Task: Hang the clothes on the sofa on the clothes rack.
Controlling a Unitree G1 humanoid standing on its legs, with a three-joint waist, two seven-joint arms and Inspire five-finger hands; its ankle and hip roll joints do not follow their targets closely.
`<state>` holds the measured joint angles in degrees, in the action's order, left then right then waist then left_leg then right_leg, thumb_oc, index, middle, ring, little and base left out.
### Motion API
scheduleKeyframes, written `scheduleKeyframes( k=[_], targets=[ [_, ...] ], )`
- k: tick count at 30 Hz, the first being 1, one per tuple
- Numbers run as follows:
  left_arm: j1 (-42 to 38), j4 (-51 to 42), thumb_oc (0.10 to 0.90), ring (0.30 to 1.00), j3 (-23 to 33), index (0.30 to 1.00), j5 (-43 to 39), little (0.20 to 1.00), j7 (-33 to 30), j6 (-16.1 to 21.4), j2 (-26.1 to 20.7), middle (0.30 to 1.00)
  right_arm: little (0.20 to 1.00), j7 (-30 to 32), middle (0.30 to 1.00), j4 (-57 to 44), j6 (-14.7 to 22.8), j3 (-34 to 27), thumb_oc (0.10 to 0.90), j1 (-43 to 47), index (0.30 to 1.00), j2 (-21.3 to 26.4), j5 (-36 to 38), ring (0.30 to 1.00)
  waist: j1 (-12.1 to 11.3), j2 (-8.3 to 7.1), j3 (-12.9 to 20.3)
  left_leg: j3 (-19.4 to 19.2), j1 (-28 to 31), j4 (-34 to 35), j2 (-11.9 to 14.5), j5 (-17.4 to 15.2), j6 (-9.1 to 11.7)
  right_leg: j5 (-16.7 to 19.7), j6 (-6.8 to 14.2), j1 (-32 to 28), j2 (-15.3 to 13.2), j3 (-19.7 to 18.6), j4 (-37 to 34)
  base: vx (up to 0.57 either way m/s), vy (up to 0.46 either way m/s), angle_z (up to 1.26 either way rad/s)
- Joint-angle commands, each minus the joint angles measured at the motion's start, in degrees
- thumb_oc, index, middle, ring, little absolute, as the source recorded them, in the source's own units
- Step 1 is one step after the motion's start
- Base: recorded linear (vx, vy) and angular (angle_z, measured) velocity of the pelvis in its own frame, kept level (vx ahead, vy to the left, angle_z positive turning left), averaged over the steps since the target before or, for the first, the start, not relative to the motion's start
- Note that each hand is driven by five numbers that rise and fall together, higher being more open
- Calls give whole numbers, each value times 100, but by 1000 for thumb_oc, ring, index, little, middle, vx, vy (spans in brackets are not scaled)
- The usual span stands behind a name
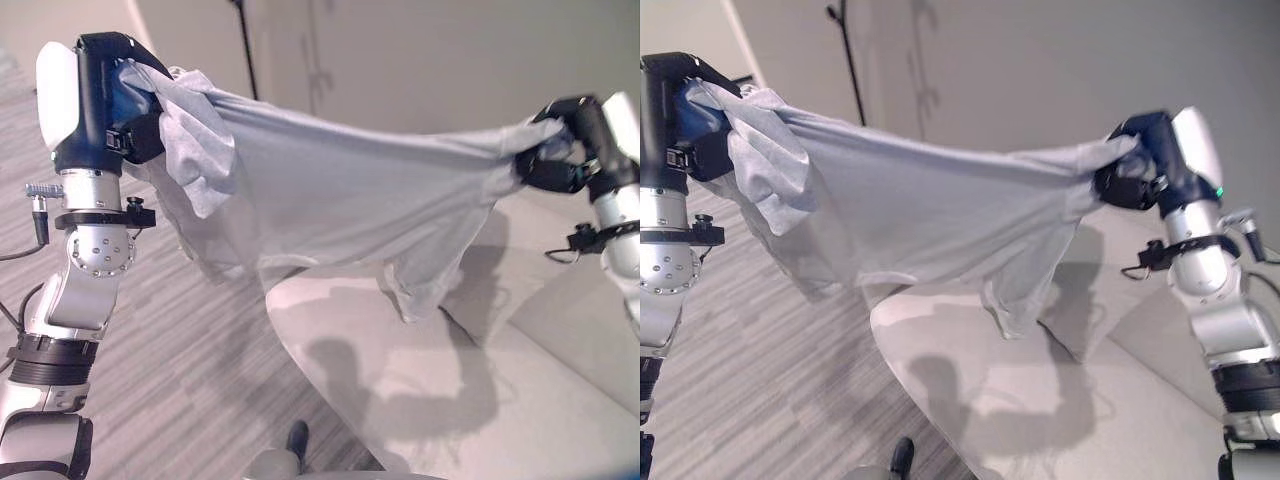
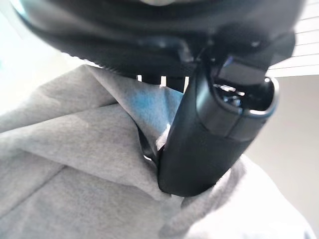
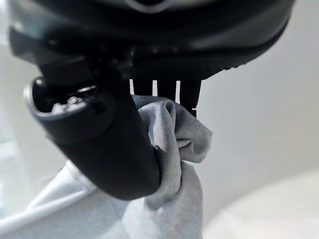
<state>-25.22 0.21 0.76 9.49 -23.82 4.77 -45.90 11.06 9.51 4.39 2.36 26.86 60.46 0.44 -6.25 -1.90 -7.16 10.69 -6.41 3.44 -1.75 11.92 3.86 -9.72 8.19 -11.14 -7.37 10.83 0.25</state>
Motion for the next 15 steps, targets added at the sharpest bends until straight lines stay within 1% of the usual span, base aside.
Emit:
scheduleKeyframes(
  k=[1,2,4,5,6,7,8,9,10,11,12,13,14,15],
  targets=[
    [-802,38,400,300,169,300,-116,300,-398,170,-420,300,300,608,300,-84,295,-39,400,1118,300,509,63,300,-98,-541,202,-1078,-367,49,258,-360,389,714,-304,616,278,365,-153,-429,213,119],
    [-799,9,400,300,158,300,-70,300,-373,150,-374,300,300,593,300,-85,256,-6,400,1113,300,444,72,300,-86,-552,175,-1159,-270,-183,299,-564,284,826,-279,695,172,461,-108,-409,252,95],
    [-830,-71,400,300,120,300,52,300,-296,131,-297,300,300,567,300,-121,243,-64,400,962,300,342,87,300,87,-631,149,-1576,-138,-887,554,-1142,126,1064,-223,784,-127,726,-71,-247,236,56],
    [-933,-77,400,300,63,300,93,300,-285,148,-269,300,300,545,300,-97,252,-10,400,978,300,259,130,300,103,-641,164,-1491,18,-1180,648,-1380,114,1126,-216,805,-223,751,-98,-159,321,60],
    [-1039,-56,400,300,21,300,118,300,-281,155,-240,300,300,551,300,-73,256,9,400,939,300,183,177,300,171,-632,195,-1533,250,-1348,916,-1463,154,1160,-196,817,-315,826,-97,-133,461,54],
    [-1265,75,400,300,-204,300,67,300,-245,130,-132,300,300,522,300,-88,221,-23,400,796,300,123,211,300,395,-634,227,-1903,553,-1541,1684,-1318,182,1189,-153,773,-507,1023,-94,-97,545,55],
    [-1454,208,400,300,-385,300,11,300,-240,132,-39,300,300,514,300,-69,199,-52,400,700,300,82,220,300,533,-578,298,-2163,753,-1364,2060,-1134,270,1226,-74,761,-633,1122,-113,-32,576,95],
    [-1592,330,400,300,-543,300,26,300,-285,88,-42,300,300,545,300,-86,182,-88,400,646,300,108,191,300,595,-517,343,-2293,823,-1253,2365,-953,403,1188,43,702,-752,1147,-141,20,340,110],
    [-1653,376,400,300,-600,300,26,300,-304,94,-38,300,300,549,300,-95,177,-127,400,613,300,108,187,300,595,-514,345,-2270,819,-1211,2383,-911,426,1186,38,700,-728,1174,-147,62,566,131],
    [-1818,516,400,300,-672,300,28,300,-241,108,-39,300,300,518,300,-92,110,-245,400,459,300,69,109,300,666,-315,549,-2381,979,-623,2198,-1103,638,1345,235,624,-968,1386,-290,47,615,105],
    [-1872,562,400,300,-770,300,-5,300,-168,124,-27,300,300,531,300,-125,69,-383,400,312,300,62,28,300,710,-290,598,-2421,1004,-327,1957,-1336,661,1612,362,588,-1172,1496,-316,14,806,62],
    [-1916,546,400,300,-858,300,2,300,-167,115,-31,300,300,542,300,-181,4,-489,400,234,300,87,-67,300,701,-361,606,-2391,948,-214,1648,-1385,556,1911,385,630,-1403,1585,-301,18,593,57],
    [-1947,546,400,300,-887,300,27,300,-174,121,-67,300,300,589,300,-166,-24,-509,400,223,300,80,-142,300,682,-405,620,-2335,997,-17,1373,-1496,495,2208,506,681,-1634,1581,-263,21,581,66],
    [-1925,571,400,300,-907,300,72,300,-199,101,-129,300,300,637,300,-113,-62,-496,400,246,300,104,-240,300,636,-420,586,-2308,1077,131,1132,-1561,381,2449,563,709,-1851,1584,-200,49,413,80]
  ],
)
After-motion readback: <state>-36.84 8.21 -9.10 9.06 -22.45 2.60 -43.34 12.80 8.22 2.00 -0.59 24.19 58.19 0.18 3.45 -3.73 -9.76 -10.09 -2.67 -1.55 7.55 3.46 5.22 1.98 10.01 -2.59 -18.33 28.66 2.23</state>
